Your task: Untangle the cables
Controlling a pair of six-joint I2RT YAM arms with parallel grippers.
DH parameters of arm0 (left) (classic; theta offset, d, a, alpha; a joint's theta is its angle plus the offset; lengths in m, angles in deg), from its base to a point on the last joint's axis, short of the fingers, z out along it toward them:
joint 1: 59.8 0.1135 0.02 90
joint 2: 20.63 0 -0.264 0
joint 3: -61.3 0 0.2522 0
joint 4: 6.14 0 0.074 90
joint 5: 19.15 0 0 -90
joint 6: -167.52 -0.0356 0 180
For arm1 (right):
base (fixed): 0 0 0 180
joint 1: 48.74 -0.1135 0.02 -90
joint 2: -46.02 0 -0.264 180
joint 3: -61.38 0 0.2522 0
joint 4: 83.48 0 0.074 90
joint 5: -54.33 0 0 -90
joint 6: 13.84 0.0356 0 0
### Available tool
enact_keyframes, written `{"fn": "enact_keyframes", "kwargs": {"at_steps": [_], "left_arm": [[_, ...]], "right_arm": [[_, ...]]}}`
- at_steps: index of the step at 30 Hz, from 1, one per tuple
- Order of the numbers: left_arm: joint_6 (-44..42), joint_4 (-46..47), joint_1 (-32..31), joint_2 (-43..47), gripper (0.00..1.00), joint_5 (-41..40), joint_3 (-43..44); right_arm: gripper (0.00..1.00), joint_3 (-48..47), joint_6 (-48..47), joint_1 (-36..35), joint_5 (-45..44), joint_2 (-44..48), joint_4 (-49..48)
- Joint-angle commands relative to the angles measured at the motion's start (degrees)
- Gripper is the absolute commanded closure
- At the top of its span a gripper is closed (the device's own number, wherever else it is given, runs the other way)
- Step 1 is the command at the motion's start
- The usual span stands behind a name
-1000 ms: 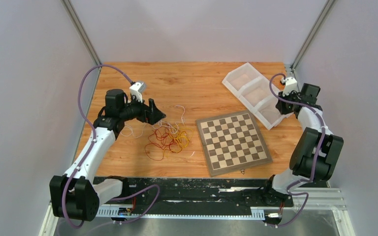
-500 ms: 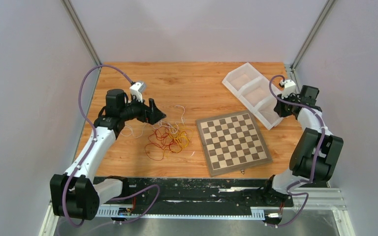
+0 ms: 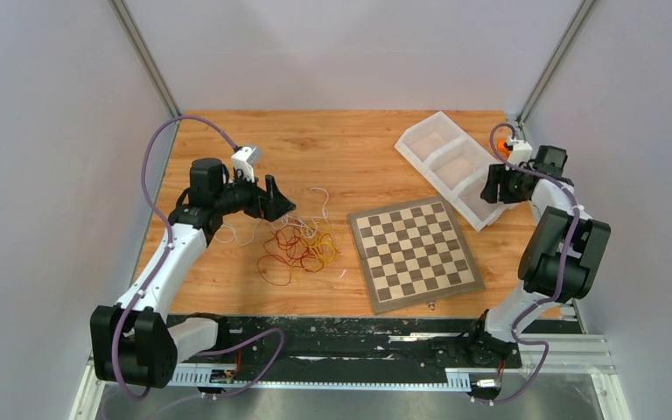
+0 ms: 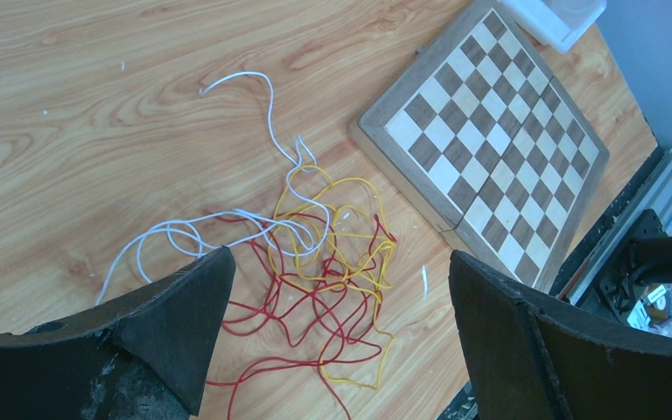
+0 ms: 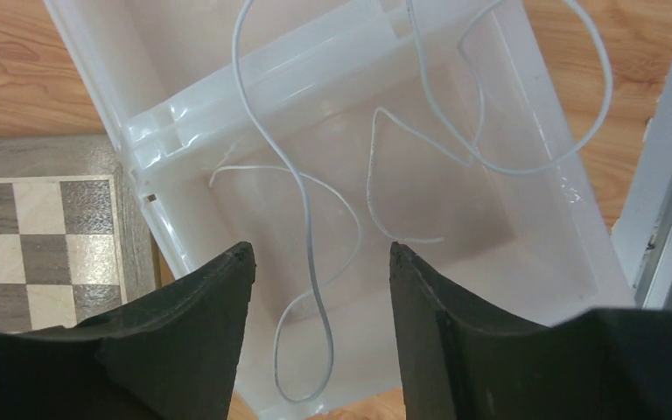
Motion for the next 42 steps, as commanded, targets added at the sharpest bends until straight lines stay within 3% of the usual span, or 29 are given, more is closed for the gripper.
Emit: {"fn": "enact_keyframes", "kwargs": {"at_steps": [1, 9, 17, 29, 36, 42], "left_arm": [[-0.27, 0.77, 0.08, 0.15, 0.00, 0.21, 2.17], [0.23, 1.33, 0.09, -0.89, 0.00, 0.41, 2.45], [0.92, 1.43, 0.11, -1.77, 0.00, -0.29, 3.33], [1.45, 1.37, 0.08, -2.57, 0.00, -1.38, 4.10], [1.72, 1.52, 0.09, -3.33, 0.00, -1.75, 4.73], [1.70, 1.16, 0.12, -3.70, 0.00, -1.92, 4.85]], "right_arm": [[0.42, -4.84, -0.15, 0.98, 4.71, 4.61, 2.05], [0.45, -14.81, 0.73, 0.28, 6.48, -1.21, 3.25], [0.49, -22.36, 9.44, -2.64, 4.63, -7.14, 4.05], [0.53, -24.68, 16.91, -5.66, -3.02, -12.84, 5.51], [0.52, -25.99, 19.46, -5.98, -1.26, -15.52, 5.89], [0.57, -26.88, 20.27, -6.27, 0.13, -17.42, 5.85]]}}
